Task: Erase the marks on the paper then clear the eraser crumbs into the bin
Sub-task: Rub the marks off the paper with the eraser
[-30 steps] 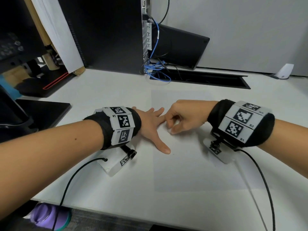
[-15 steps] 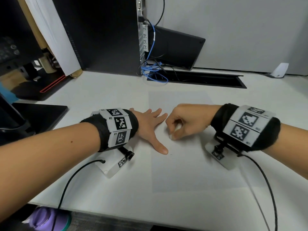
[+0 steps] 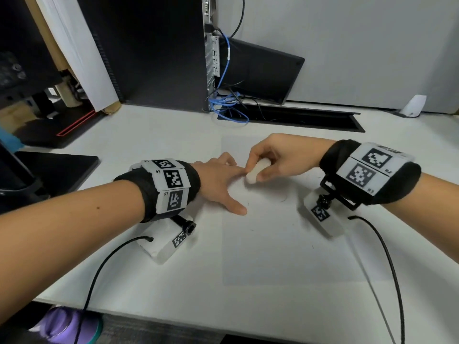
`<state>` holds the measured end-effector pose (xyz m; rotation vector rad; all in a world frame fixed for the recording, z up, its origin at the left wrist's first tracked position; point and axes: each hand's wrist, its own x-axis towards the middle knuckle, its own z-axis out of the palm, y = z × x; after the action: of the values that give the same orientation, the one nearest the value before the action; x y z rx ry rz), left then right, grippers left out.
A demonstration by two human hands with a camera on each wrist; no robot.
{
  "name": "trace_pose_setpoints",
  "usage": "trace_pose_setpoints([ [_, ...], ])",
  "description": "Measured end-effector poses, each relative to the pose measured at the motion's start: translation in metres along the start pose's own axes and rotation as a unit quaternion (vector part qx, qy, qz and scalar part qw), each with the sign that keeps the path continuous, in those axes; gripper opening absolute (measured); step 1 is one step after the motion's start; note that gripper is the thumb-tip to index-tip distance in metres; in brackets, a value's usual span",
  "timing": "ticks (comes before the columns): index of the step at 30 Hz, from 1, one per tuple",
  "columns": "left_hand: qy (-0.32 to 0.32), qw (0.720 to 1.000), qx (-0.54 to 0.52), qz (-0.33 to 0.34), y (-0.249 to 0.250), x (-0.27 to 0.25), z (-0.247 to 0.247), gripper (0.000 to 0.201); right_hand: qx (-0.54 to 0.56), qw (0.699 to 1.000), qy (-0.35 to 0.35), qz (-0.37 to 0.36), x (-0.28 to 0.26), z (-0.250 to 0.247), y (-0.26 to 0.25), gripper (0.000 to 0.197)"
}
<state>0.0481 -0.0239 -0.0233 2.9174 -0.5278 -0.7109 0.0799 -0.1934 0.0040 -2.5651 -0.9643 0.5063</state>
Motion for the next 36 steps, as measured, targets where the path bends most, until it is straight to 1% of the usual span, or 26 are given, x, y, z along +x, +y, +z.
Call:
trace_pose_setpoints([
  [2,0.024,0.999,-0.021,-0.002,-0.002,-0.001,0.000,0.083,-0.014,1.000,-0.014,-0.002,0.007,0.004,-0.003,0.017],
  [4,0.016,1.000,-0.006,-0.006,-0.001,-0.002,0.003,0.081,-0.025,1.000,-0.016,-0.003,0.013,0.009,-0.004,0.015],
  [5,0.002,1.000,0.006,-0.010,0.000,-0.002,0.004,0.085,-0.023,1.000,-0.015,-0.001,0.016,0.011,-0.004,0.014],
  [8,-0.045,0.998,0.039,-0.026,0.003,-0.001,0.008,0.106,0.005,1.000,-0.029,0.005,0.017,0.013,-0.004,0.010],
  [10,-0.063,0.996,0.046,-0.039,0.003,0.001,0.008,0.115,0.043,0.996,-0.072,0.000,0.010,0.014,-0.004,0.008],
  [12,-0.074,0.995,0.048,-0.050,0.004,0.002,0.008,0.120,0.070,0.990,-0.119,-0.004,0.001,0.016,-0.007,0.010],
  [13,-0.076,0.995,0.046,-0.052,0.004,0.001,0.008,0.120,0.065,0.990,-0.125,-0.005,0.000,0.016,-0.007,0.010],
  [14,-0.077,0.995,0.044,-0.052,0.004,0.001,0.008,0.121,0.043,0.993,-0.109,-0.005,0.002,0.017,-0.007,0.008],
  [17,-0.080,0.995,0.040,-0.049,0.004,0.000,0.007,0.121,-0.047,0.999,-0.003,-0.002,0.012,0.015,-0.005,0.010],
  [18,-0.082,0.995,0.040,-0.049,0.004,0.000,0.007,0.122,-0.047,0.999,0.006,0.004,0.014,0.015,-0.005,0.010],
  [19,-0.083,0.995,0.039,-0.050,0.004,0.001,0.007,0.122,-0.033,0.999,-0.005,0.008,0.013,0.016,-0.006,0.010],
  [22,-0.085,0.994,0.036,-0.051,0.002,0.001,0.008,0.122,0.015,0.996,-0.083,0.001,0.006,0.020,-0.011,0.008],
  [23,-0.087,0.994,0.034,-0.051,0.002,0.001,0.008,0.121,0.022,0.996,-0.090,-0.002,0.006,0.021,-0.011,0.008],
  [24,-0.089,0.994,0.035,-0.050,0.003,0.001,0.008,0.121,0.014,0.997,-0.075,-0.003,0.007,0.021,-0.010,0.009],
  [26,-0.086,0.994,0.037,-0.049,0.003,0.001,0.007,0.120,-0.041,0.999,-0.018,-0.002,0.014,0.019,-0.010,0.013],
  [27,-0.085,0.994,0.040,-0.049,0.003,0.001,0.007,0.121,-0.057,0.998,-0.002,0.004,0.017,0.018,-0.009,0.013],
  [28,-0.086,0.994,0.042,-0.049,0.003,0.000,0.007,0.121,-0.056,0.998,-0.003,0.010,0.017,0.017,-0.010,0.013],
  [29,-0.087,0.994,0.043,-0.051,0.003,0.001,0.007,0.121,-0.044,0.999,-0.020,0.011,0.015,0.018,-0.011,0.013],
  [32,-0.092,0.993,0.042,-0.058,0.003,0.000,0.006,0.120,-0.007,0.995,-0.097,-0.002,0.005,0.021,-0.016,0.011],
  [33,-0.096,0.993,0.041,-0.059,0.003,0.000,0.006,0.120,-0.004,0.995,-0.102,-0.001,0.004,0.022,-0.017,0.012],
  [34,-0.096,0.993,0.043,-0.059,0.004,-0.001,0.006,0.120,-0.012,0.996,-0.089,0.000,0.005,0.021,-0.017,0.013],
  [36,-0.091,0.993,0.045,-0.056,0.004,-0.001,0.006,0.119,-0.051,0.998,-0.042,0.004,0.013,0.018,-0.015,0.014],
])
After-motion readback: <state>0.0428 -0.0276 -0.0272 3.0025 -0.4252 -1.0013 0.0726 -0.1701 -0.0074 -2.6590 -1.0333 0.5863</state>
